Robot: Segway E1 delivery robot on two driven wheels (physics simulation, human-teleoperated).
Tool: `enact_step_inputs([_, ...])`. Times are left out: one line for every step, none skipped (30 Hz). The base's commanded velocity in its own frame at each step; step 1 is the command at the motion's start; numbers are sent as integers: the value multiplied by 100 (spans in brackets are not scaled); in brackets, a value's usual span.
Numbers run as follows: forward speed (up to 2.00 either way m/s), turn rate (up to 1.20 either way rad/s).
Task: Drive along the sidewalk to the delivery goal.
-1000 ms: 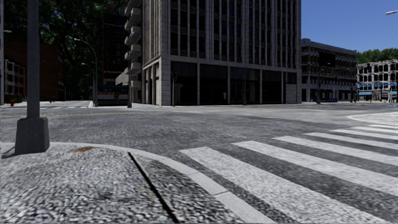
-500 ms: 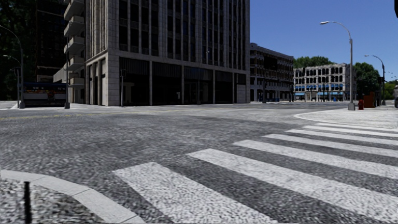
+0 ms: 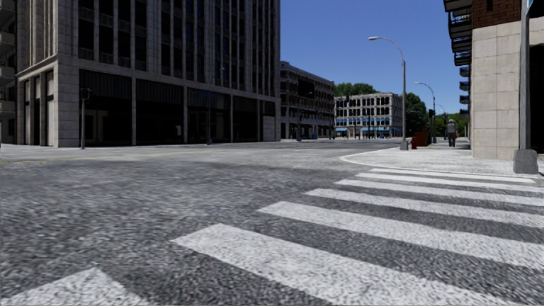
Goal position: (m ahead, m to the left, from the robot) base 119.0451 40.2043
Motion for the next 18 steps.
enact_step_inputs([147,-56])
enact_step_inputs([147,-56])
enact_step_inputs([148,-56])
enact_step_inputs([148,-56])
enact_step_inputs([148,-56])
enact_step_inputs([149,-56])
enact_step_inputs([149,-56])
enact_step_inputs([149,-56])
enact_step_inputs([149,-56])
enact_step_inputs([149,-56])
enact_step_inputs([149,-56])
enact_step_inputs([149,-56])
enact_step_inputs([149,-56])
enact_step_inputs([149,-56])
enact_step_inputs([149,-56])
enact_step_inputs([149,-56])
enact_step_inputs([149,-56])
enact_step_inputs([149,-56])
